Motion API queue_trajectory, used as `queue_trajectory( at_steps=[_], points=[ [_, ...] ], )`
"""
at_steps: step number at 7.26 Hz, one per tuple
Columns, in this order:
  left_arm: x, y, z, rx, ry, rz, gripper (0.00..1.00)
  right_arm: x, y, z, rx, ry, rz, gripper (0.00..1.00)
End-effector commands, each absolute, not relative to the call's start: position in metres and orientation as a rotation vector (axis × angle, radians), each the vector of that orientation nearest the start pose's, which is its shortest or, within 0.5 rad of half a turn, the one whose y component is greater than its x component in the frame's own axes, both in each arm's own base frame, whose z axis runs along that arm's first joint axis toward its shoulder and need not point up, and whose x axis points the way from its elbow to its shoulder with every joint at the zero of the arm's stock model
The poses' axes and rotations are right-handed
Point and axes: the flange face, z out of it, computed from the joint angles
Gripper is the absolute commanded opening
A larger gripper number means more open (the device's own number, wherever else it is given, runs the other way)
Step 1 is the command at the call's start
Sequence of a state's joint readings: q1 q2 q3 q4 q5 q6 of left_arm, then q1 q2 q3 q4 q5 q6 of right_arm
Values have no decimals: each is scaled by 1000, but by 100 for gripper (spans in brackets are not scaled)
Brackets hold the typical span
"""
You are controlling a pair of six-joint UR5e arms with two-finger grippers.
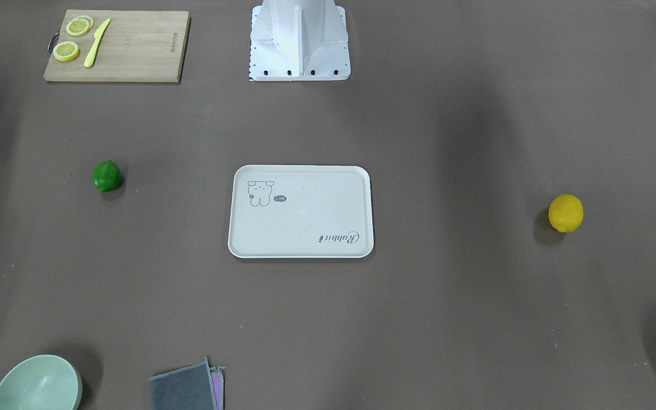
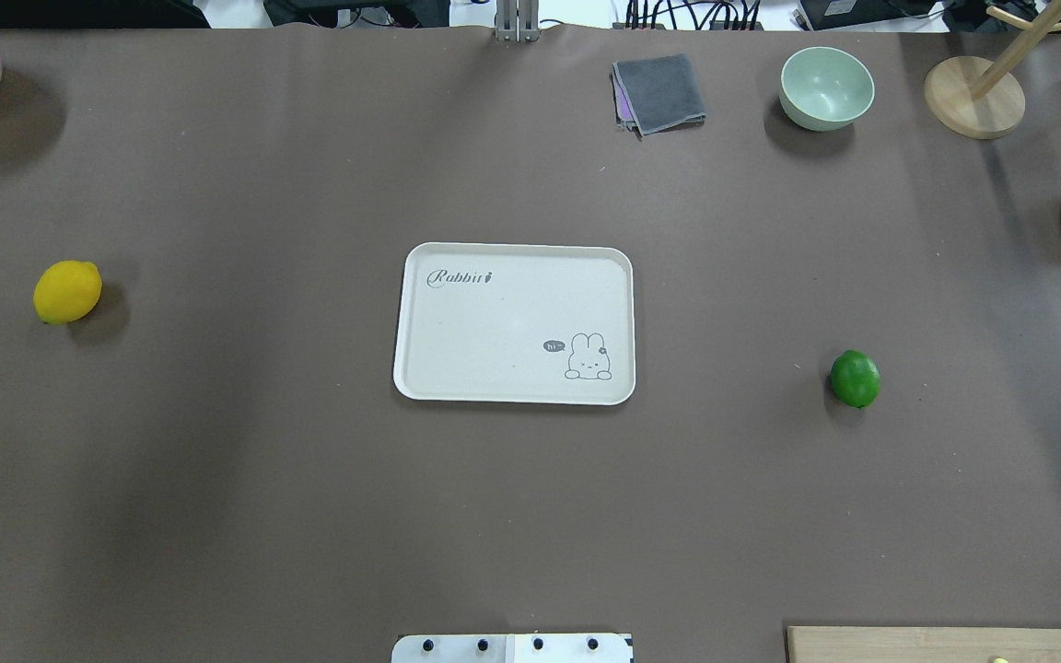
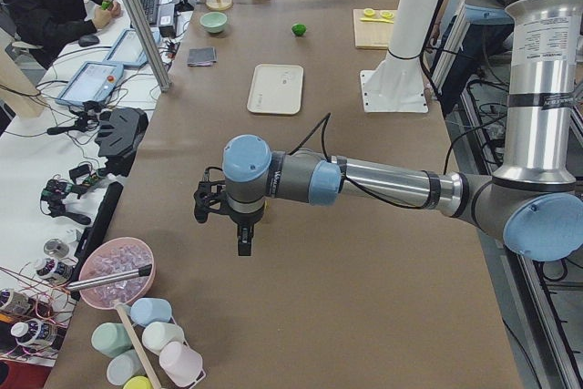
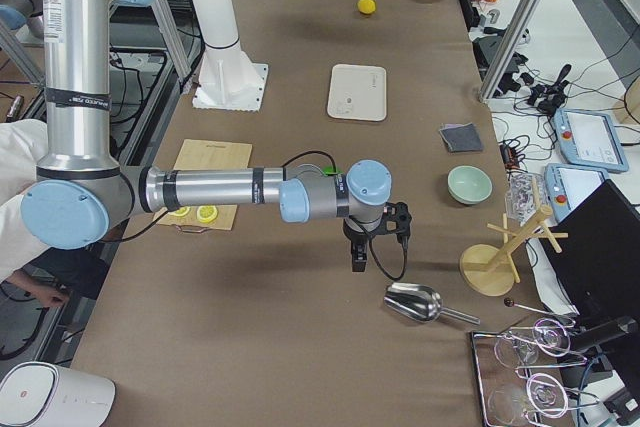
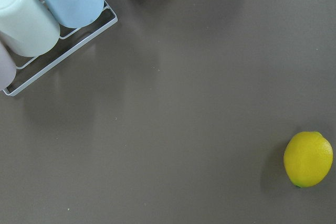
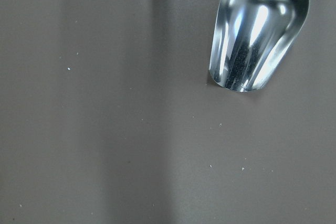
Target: Place all lemons on tray
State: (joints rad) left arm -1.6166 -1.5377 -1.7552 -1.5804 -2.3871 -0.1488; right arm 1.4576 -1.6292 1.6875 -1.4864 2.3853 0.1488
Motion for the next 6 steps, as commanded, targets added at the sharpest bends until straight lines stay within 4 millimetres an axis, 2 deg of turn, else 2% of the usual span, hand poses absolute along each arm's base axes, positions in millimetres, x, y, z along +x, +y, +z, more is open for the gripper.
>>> queue_trajectory(
  at_steps=[1,6],
  points=[
    [-83,-478,583,105,809,-120,98,7,-478,617,27,-827,-24,100],
    [-84,-477,586,103,791,-123,98,7,-478,618,27,-827,-24,100]
  ],
)
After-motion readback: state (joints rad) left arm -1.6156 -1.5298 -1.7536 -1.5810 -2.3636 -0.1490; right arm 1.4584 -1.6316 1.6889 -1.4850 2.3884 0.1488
